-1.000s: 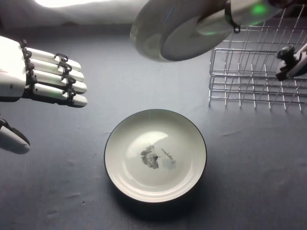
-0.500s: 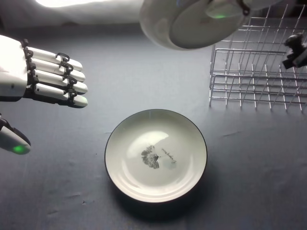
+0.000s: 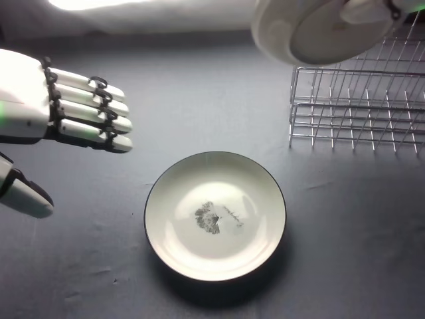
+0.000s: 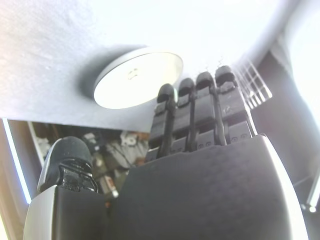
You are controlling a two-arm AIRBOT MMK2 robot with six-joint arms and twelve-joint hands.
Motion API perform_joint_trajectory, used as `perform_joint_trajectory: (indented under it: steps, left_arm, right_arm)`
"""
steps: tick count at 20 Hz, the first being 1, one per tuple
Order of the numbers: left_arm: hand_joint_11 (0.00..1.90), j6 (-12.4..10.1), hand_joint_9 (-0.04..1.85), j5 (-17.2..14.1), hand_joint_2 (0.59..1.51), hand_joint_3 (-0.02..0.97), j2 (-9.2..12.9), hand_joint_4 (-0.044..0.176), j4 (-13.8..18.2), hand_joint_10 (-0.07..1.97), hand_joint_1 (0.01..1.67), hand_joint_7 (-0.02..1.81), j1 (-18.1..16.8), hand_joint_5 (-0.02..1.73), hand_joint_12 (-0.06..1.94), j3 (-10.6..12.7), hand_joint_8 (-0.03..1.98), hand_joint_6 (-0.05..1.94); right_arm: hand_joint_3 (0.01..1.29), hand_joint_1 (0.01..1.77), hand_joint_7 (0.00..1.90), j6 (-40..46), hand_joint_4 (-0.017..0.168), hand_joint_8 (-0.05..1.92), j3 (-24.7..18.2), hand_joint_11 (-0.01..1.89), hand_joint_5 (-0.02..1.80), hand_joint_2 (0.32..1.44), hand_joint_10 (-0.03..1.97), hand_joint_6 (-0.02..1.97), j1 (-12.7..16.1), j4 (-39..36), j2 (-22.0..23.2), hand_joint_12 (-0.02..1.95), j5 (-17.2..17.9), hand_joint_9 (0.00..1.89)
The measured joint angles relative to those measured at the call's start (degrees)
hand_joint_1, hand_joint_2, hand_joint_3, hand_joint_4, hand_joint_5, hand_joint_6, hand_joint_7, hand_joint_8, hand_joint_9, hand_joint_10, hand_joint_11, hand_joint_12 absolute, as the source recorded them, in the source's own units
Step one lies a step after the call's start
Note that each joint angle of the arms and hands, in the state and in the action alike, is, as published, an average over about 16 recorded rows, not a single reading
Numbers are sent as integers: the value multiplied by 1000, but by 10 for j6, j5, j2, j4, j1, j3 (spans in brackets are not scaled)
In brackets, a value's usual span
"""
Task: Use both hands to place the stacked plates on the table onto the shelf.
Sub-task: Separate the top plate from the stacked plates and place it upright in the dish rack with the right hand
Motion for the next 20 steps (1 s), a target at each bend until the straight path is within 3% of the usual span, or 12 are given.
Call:
perform_joint_trajectory:
  steps: [11, 20]
  left_arm:
    - [32, -5, 47, 57, 1173, 3, -13, 0, -9, 7, 14, 90, 17, 147, 12, -49, 21, 8]
    - [42, -13, 68, 85, 1177, 3, -25, 0, -40, 6, 14, 110, 41, 167, 34, -72, 20, 8]
  right_arm:
    - [13, 1388, 943, 1, -4, 960, 18, 819, 911, 1022, 1133, 1010, -22, -37, 36, 1070, -7, 934]
    - [13, 1378, 924, 4, -4, 974, 45, 800, 900, 1023, 1161, 1005, -80, -60, 44, 1093, 21, 930]
